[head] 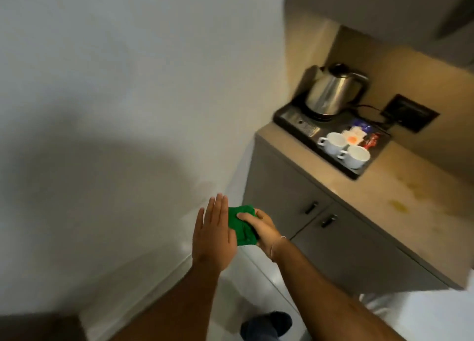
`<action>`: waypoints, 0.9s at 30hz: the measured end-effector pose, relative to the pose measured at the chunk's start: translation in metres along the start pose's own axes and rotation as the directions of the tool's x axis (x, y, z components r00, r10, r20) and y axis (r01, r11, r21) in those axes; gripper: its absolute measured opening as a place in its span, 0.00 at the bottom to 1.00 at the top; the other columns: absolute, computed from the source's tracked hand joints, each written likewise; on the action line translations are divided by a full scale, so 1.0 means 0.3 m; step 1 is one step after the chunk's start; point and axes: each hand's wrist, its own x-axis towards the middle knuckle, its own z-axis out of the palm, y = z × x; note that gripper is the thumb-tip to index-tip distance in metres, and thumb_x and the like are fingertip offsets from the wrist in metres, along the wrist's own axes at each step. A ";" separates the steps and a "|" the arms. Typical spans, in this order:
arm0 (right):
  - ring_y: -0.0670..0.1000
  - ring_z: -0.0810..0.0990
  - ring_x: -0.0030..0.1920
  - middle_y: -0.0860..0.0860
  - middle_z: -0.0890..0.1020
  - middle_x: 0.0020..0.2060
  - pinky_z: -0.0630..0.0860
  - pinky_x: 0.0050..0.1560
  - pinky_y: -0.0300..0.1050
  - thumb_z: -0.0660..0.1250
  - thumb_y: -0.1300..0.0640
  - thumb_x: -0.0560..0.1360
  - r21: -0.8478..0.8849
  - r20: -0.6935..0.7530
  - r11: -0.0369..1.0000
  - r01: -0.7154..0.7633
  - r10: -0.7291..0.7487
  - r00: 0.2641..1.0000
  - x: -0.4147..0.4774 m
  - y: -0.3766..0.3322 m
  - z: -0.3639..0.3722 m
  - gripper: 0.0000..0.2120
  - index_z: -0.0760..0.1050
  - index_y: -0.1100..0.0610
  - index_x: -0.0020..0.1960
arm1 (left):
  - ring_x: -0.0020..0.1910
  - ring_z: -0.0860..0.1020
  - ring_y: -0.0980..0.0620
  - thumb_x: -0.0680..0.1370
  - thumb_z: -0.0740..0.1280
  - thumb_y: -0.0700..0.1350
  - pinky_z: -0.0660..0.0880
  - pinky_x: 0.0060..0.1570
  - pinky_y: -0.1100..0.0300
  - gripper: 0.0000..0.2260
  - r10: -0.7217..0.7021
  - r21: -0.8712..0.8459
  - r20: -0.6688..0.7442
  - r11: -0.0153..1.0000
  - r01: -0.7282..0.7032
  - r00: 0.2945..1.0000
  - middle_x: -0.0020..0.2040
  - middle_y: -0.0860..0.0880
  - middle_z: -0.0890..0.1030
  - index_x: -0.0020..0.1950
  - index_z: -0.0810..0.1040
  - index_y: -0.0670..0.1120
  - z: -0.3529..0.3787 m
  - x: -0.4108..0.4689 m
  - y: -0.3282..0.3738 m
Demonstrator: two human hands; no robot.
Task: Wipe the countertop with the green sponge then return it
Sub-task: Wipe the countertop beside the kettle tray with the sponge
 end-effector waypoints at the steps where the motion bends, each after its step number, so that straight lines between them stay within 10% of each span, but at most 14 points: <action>1: 0.58 0.89 0.54 0.58 0.89 0.56 0.88 0.56 0.56 0.80 0.58 0.76 -0.047 -0.054 0.998 0.035 -0.038 0.998 0.013 -0.036 -0.088 0.18 0.81 0.58 0.63 | 0.89 0.52 0.43 0.82 0.60 0.46 0.52 0.87 0.42 0.37 0.026 0.000 0.018 1.000 -0.026 0.999 0.90 0.44 0.54 0.90 0.50 0.45 0.022 0.047 0.086; 9: 0.55 0.88 0.55 0.57 0.90 0.54 0.85 0.60 0.53 0.77 0.61 0.78 -0.363 -0.305 0.890 0.276 -0.393 0.867 0.036 -0.362 -0.639 0.12 0.86 0.58 0.60 | 0.89 0.53 0.44 0.79 0.56 0.47 0.53 0.87 0.40 0.37 0.266 -0.007 0.038 0.964 -0.266 0.963 0.90 0.43 0.55 0.89 0.53 0.42 0.157 0.385 0.647; 15: 0.51 0.87 0.58 0.52 0.88 0.55 0.83 0.58 0.46 0.78 0.63 0.75 -0.467 -0.588 0.824 0.322 -0.561 0.583 -0.049 -0.424 -1.013 0.17 0.83 0.57 0.64 | 0.90 0.46 0.47 0.80 0.57 0.47 0.44 0.88 0.45 0.38 0.505 -0.060 0.121 0.863 -0.501 0.855 0.91 0.47 0.49 0.90 0.47 0.46 0.271 0.528 0.961; 18: 0.59 0.82 0.68 0.58 0.80 0.73 0.79 0.69 0.52 0.77 0.58 0.78 -0.523 -0.724 0.842 0.133 -0.521 0.452 -0.078 -0.409 -1.228 0.29 0.74 0.58 0.77 | 0.89 0.40 0.49 0.85 0.53 0.51 0.42 0.88 0.45 0.35 0.595 -0.053 0.207 0.799 -0.599 0.776 0.91 0.48 0.43 0.90 0.41 0.47 0.364 0.603 1.095; 21: 0.65 0.70 0.79 0.60 0.60 0.86 0.71 0.77 0.59 0.74 0.58 0.81 -0.538 -0.776 0.839 -0.082 -0.455 0.437 -0.109 -0.346 -1.395 0.35 0.65 0.57 0.84 | 0.89 0.40 0.49 0.88 0.51 0.54 0.42 0.88 0.45 0.33 0.650 -0.063 0.322 0.741 -0.669 0.689 0.91 0.47 0.43 0.90 0.41 0.47 0.459 0.662 1.207; 27: 0.58 0.69 0.81 0.52 0.66 0.84 0.70 0.80 0.59 0.71 0.58 0.81 -0.645 -0.714 0.714 -0.272 -0.435 0.548 -0.139 -0.182 -1.400 0.38 0.58 0.48 0.86 | 0.88 0.37 0.50 0.88 0.44 0.62 0.39 0.88 0.47 0.34 0.649 -0.074 0.434 0.717 -0.693 0.625 0.90 0.48 0.40 0.89 0.38 0.47 0.601 0.715 1.248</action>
